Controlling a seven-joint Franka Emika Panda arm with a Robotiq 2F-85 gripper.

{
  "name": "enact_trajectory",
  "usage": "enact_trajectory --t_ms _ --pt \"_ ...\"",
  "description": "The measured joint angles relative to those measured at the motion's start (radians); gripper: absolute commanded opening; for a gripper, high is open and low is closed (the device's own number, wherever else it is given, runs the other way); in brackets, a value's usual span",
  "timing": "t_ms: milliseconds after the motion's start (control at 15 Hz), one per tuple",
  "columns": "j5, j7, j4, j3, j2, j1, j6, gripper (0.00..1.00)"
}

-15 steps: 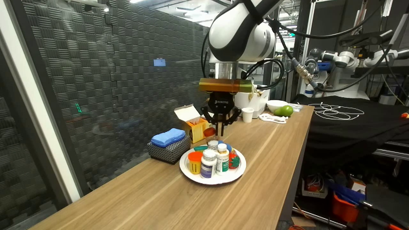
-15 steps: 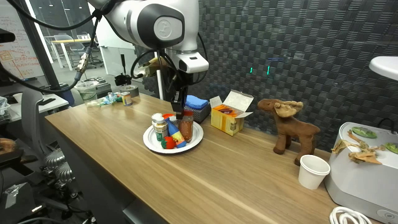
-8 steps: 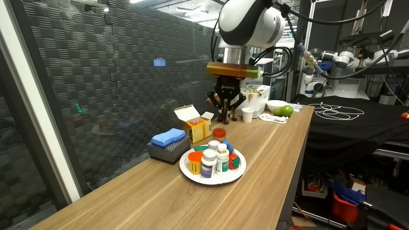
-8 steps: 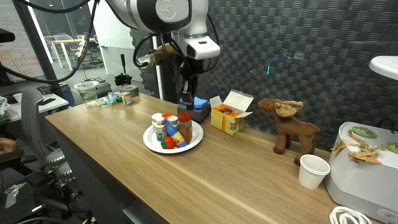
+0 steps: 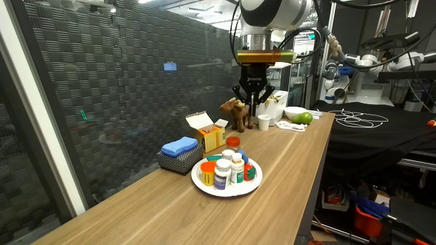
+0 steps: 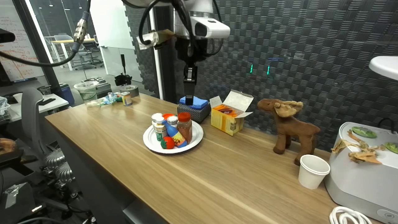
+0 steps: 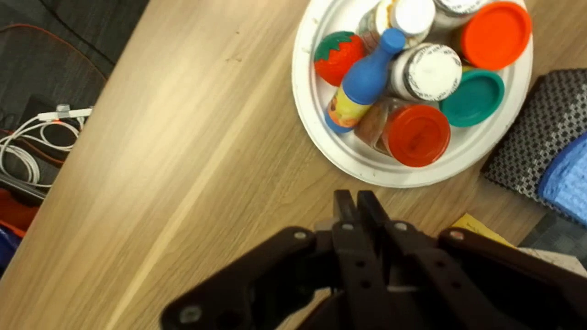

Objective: Put the bottles and the orange plushie surrounding the white plate on the white plate

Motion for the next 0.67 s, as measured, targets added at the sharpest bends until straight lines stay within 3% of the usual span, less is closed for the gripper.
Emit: enact_trajectory --t_ms 267,333,467,533,600,667 --pt "-0.005 -0.207 0.086 0.0 -0.002 -0.019 -0.218 0.12" --pt "-0.013 -0.25 0.108 0.0 -0.002 -0.022 -0.266 0.38" --pt "-0.031 -0.313 0.136 0.0 -0.008 -0.023 -0.33 0.41" --pt "-0.039 -0.341 0.143 0.001 -0.016 -0.023 -0.354 0.49" --pt "-0.045 -0.366 0.144 0.002 -0.028 -0.023 -0.367 0.31" --pt "-0.046 -0.391 0.14 0.002 -0.042 -0.024 -0.368 0.4"
